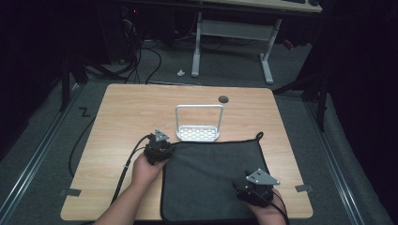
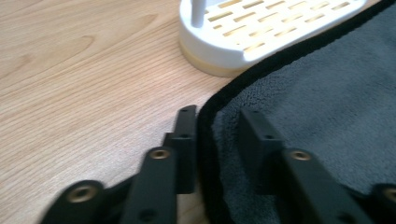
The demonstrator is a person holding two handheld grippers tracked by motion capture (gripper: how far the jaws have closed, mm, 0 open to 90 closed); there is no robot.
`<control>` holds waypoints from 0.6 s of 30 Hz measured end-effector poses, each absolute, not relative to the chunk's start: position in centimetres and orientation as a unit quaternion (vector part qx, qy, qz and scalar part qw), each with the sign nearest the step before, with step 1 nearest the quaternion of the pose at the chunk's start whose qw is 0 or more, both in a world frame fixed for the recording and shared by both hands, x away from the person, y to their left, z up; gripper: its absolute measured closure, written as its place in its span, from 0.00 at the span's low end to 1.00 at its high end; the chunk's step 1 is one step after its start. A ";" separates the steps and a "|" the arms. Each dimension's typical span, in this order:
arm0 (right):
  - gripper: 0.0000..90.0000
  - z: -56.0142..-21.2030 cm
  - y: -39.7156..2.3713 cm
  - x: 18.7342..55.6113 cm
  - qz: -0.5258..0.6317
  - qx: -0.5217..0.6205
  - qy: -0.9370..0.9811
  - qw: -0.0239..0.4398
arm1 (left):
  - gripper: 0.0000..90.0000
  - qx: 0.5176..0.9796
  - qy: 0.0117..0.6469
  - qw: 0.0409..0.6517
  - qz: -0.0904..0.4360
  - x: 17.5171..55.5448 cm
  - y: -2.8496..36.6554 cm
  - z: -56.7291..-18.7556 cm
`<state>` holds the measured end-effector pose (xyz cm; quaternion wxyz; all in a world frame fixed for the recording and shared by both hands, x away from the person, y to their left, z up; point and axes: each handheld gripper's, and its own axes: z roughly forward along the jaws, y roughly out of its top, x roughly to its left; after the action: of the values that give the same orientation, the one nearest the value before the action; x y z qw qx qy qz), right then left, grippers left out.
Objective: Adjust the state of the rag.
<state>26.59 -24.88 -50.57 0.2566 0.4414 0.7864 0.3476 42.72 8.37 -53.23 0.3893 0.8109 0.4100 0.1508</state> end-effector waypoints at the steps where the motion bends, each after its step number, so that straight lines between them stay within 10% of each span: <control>1: 0.42 -50.5 -24.4 26.5 0.351 0.437 0.788 0.256 | 0.88 0.807 0.412 0.397 0.146 42.6 8.5 -53.4; 18: 0.44 -51.4 -13.9 26.7 0.357 0.349 0.842 0.205 | 0.90 0.779 0.449 0.430 0.083 43.3 9.9 -53.6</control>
<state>26.68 -13.87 -51.43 0.2053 0.3494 0.8416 0.3571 43.30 9.93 -53.65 0.4300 0.7791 0.4486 0.0833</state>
